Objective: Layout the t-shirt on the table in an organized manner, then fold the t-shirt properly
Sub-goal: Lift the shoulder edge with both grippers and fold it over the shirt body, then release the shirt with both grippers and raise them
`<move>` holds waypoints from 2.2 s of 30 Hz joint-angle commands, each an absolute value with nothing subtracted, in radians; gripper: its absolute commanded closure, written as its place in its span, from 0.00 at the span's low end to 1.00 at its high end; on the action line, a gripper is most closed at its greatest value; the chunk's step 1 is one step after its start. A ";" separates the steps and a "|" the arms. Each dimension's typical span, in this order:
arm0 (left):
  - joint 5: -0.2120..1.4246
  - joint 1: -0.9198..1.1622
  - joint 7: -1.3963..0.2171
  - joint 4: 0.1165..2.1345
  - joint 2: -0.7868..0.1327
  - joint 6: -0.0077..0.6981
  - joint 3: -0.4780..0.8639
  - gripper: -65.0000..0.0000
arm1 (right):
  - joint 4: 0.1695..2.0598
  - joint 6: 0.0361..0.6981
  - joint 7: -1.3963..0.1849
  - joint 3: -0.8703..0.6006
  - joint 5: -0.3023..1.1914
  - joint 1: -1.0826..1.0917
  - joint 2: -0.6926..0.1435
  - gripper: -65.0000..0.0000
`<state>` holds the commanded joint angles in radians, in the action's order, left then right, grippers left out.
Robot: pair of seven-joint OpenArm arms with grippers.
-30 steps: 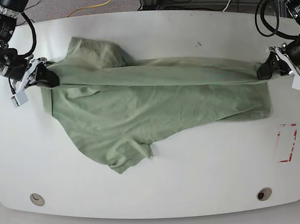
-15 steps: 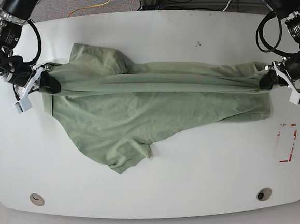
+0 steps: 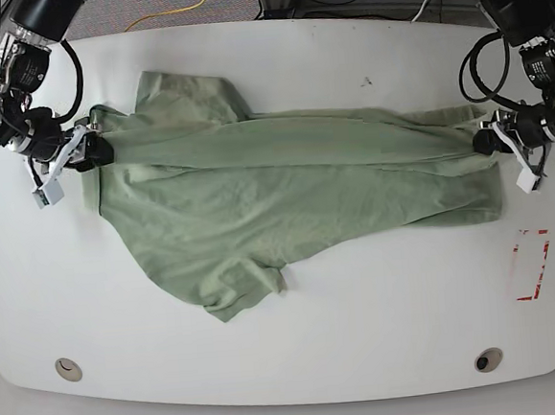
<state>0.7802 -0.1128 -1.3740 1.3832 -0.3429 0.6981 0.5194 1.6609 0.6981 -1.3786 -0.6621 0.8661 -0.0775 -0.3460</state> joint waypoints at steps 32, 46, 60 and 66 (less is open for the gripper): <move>0.785 -0.183 -1.374 1.392 -0.392 0.698 0.605 0.37 | 1.689 0.698 -1.396 -0.665 1.188 -0.329 -0.286 0.00; 0.785 -0.199 -1.374 1.560 -0.418 0.698 0.661 0.37 | 1.469 0.698 -1.396 -0.661 1.185 -0.332 -0.271 0.00; 0.783 -0.168 -1.374 1.570 -0.420 0.698 0.727 0.38 | 1.425 0.698 -1.396 -0.564 1.188 -0.295 -0.265 0.00; 0.783 -0.148 -1.374 1.573 -0.420 0.698 0.727 0.38 | 1.423 0.698 -1.396 -0.533 1.188 -0.298 -0.262 0.00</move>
